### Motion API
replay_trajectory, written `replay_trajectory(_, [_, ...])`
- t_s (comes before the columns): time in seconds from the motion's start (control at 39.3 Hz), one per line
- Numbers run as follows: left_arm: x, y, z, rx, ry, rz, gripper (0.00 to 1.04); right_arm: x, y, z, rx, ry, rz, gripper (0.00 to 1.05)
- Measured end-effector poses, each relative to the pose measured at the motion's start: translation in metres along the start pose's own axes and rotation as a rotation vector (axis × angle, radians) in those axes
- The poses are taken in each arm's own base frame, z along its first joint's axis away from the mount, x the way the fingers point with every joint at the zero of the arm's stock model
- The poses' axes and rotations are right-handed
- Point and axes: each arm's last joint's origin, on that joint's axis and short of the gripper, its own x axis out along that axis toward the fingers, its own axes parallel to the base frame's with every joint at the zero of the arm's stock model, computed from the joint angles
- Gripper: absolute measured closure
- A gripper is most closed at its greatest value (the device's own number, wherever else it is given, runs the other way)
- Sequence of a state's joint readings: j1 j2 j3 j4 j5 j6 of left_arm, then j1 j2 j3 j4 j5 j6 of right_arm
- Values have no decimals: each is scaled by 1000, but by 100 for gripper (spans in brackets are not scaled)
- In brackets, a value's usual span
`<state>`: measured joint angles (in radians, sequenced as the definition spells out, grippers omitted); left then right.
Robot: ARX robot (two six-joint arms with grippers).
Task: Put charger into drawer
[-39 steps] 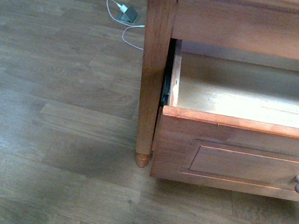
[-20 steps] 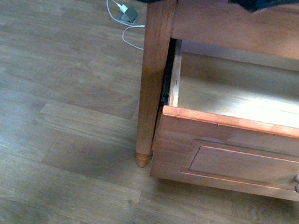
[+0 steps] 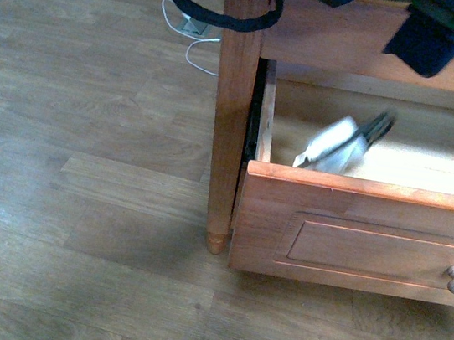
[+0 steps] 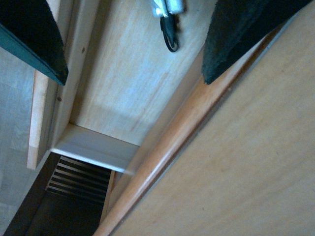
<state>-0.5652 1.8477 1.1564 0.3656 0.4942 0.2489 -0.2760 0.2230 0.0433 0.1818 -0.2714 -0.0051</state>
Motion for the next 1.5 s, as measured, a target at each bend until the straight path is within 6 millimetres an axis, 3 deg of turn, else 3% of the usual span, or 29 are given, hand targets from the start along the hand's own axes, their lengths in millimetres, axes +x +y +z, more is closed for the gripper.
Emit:
replay_trajectory(0.15, [-7,4,10,-7,-28,105,5,0,0,0,0,0,0,9])
replay_trajectory(0.46, [-48,24,15,-59,-53,444,6,0,0,0,0,0,0,9])
replay_trajectory(0.64, [-101,27,13,-93,-86,617,6,0,0,0,0,0,0,9])
replay_trajectory(0.71, [-126,23,10,-111,-100,679,6,0,0,0,0,0,0,9])
replay_trajectory(0.86, [-182,-15,0,-157,-127,824,6,0,0,0,1,0,0,9])
replay_trajectory(0.97, [-209,-30,-10,-217,-152,889,6,0,0,0,2,0,0,9])
replay_trajectory(1.07, [-220,-36,-15,-253,-182,918,6,0,0,0,2,0,0,9])
replay_trajectory(1.25, [-221,-37,-14,-264,-192,909,6,0,0,0,2,0,0,9])
replay_trajectory(1.27, [-221,-37,-15,-260,-193,930,8,0,0,0,2,0,0,9])
replay_trajectory(1.32, [-226,-40,-23,-250,-219,1047,21,0,0,0,2,-1,0,9])
replay_trajectory(1.5, [-241,-51,-53,-247,-209,1078,51,0,0,0,2,-1,0,9])
